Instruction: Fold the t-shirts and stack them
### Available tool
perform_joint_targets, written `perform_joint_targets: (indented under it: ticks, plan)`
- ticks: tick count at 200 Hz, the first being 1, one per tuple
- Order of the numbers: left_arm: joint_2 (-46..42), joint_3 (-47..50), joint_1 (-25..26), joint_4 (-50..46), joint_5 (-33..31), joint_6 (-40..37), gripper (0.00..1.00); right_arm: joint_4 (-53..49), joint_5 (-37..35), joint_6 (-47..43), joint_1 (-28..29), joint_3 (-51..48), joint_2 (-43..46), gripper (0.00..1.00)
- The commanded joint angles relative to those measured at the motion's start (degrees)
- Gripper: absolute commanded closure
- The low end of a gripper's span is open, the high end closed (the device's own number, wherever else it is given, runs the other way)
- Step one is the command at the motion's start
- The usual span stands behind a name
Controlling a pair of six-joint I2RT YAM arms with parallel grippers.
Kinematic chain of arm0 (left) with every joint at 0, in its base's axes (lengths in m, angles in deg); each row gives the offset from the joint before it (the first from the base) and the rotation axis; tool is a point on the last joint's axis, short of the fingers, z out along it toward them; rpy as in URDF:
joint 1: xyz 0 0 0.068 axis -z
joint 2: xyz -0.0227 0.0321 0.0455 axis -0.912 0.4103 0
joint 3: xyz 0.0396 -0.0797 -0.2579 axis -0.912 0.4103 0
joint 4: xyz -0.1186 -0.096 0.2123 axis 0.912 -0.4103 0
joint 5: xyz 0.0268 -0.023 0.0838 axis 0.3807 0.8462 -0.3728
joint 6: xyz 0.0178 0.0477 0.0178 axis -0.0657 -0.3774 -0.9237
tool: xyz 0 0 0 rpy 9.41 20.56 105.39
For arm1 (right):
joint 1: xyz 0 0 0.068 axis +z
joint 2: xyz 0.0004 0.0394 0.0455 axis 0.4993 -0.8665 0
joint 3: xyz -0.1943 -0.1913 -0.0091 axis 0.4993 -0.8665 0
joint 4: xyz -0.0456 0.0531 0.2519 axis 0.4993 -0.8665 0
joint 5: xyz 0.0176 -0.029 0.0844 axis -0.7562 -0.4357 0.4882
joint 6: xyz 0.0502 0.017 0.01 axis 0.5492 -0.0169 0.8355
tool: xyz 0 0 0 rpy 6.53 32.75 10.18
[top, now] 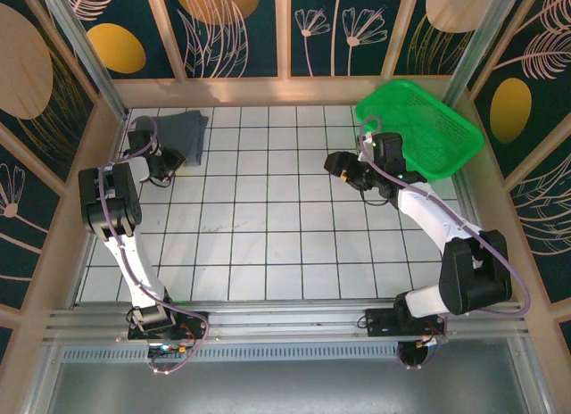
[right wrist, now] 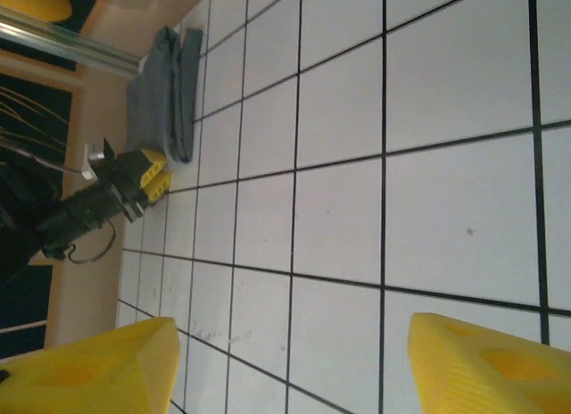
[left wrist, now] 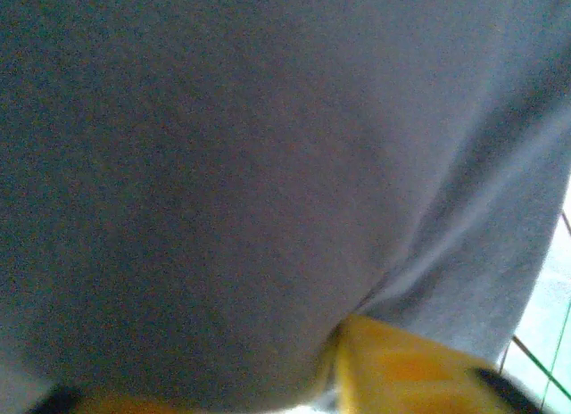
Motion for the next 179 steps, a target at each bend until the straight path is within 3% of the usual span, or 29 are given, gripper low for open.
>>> perform_joint_targets:
  ticks: [1, 27, 55, 75, 93, 104, 117, 145, 159, 179]
  plan:
    - [-8.45, 4.10, 0.17, -1.93, -1.81, 0.37, 0.01, 3.68, 0.11, 0.33, -1.20, 0.07, 2.63, 0.01]
    - [-19.65, 12.64, 0.73, 1.89, 1.29, 7.36, 0.01, 2.04, -0.33, 2.77, -5.74, -1.11, 4.04, 0.01]
    - [-34.26, 23.59, 2.76, 3.34, -4.22, 12.41, 0.01, -0.97, -6.26, -1.38, -9.82, -3.91, 11.17, 0.01]
    - [-43.99, 27.04, 5.76, -2.29, -18.36, 12.34, 0.01, -6.60, -18.30, -5.93, -10.07, -3.09, 15.75, 0.01]
    - [-51.74, 31.16, 7.88, -4.58, -34.24, 12.54, 0.01, -7.31, -34.46, -7.16, -10.20, -4.65, 18.33, 0.01]
    - [-56.55, 38.16, 7.95, 4.26, -37.37, 7.65, 0.01, -2.64, -40.36, -8.45, -10.66, -8.68, 19.82, 0.01]
    - [-61.78, 45.33, 7.99, 13.83, -40.58, -0.97, 0.01, 9.25, -40.68, -11.88, -11.18, -16.60, 21.97, 0.01]
    - [-64.41, 54.30, 8.06, 24.92, -43.29, -16.60, 0.01, 33.36, -51.80, -23.90, -6.44, -32.50, 22.03, 0.01]
    - [-62.79, 58.22, 8.06, 32.03, -39.74, -20.73, 0.01, 35.66, -53.22, -28.66, -5.95, -34.04, 18.27, 0.01]
    - [-57.86, 58.91, 8.07, 36.19, -38.45, -20.62, 0.01, 38.99, -53.15, -30.11, -6.83, -35.33, 12.99, 0.01]
